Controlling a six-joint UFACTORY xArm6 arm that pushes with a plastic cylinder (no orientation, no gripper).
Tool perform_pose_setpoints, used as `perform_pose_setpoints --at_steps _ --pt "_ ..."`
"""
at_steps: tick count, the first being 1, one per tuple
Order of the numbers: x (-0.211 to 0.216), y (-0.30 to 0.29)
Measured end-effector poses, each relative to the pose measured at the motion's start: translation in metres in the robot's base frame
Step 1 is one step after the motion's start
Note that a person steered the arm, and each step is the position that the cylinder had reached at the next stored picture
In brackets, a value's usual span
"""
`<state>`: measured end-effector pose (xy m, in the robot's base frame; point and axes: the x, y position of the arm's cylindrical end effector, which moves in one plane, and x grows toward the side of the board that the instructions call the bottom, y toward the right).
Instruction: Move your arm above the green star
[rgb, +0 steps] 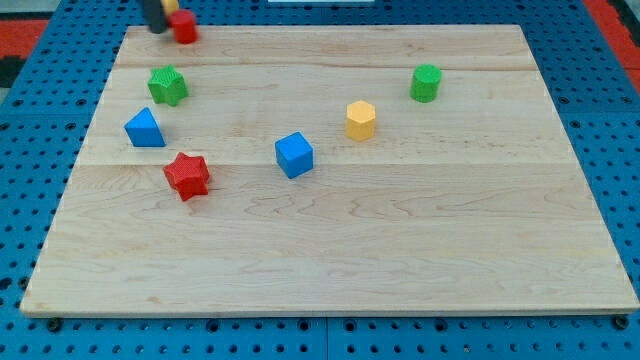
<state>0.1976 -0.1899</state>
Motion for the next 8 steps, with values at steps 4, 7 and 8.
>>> perform_pose_setpoints --at_steps 4,7,8 --pt "-0.005 0.137" --pt "0.042 0.093" --pt "0.073 0.100"
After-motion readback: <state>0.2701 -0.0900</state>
